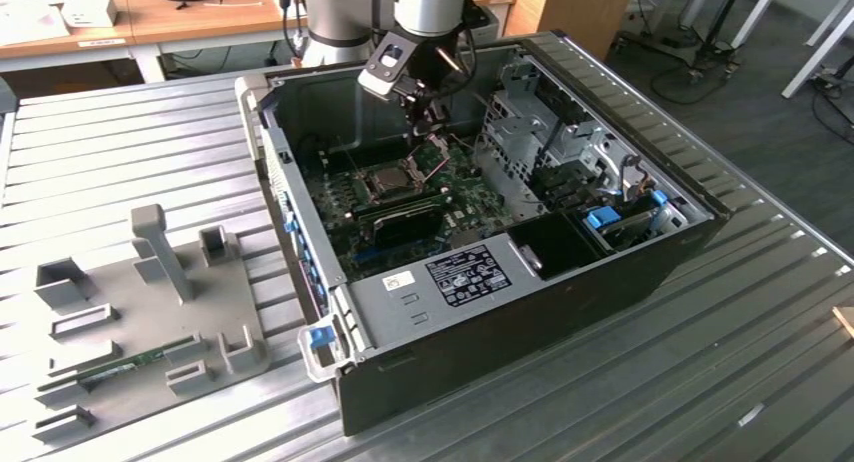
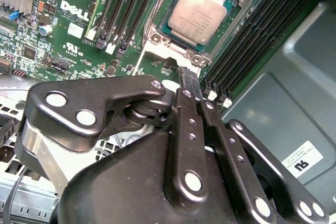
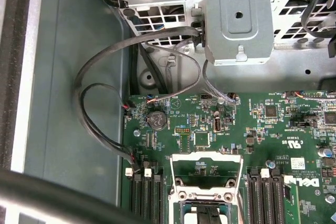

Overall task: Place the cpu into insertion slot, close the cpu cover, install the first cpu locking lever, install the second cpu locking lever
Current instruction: 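Close the cpu cover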

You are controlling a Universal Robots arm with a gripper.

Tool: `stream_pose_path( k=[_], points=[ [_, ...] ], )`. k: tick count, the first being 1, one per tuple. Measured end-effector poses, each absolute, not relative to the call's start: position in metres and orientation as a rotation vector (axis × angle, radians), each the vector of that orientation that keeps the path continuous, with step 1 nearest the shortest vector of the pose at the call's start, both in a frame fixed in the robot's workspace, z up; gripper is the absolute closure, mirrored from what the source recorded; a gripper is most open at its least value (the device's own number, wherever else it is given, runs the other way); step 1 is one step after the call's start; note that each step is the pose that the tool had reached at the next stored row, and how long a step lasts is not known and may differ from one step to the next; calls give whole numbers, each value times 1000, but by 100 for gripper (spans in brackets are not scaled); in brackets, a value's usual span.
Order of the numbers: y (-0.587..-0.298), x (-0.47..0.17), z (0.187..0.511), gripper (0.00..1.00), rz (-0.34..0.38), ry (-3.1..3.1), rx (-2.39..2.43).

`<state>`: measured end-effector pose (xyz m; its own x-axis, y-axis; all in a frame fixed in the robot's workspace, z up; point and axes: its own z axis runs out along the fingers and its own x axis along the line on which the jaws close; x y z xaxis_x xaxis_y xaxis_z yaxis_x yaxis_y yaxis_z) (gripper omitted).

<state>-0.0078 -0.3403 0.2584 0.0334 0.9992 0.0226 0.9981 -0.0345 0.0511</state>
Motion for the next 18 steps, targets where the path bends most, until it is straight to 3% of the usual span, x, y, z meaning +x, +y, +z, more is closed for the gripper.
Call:
stream_pose_path(
  k=[18],
  points=[
    [-340,6,258,90,81,2168,2243]
  ],
)
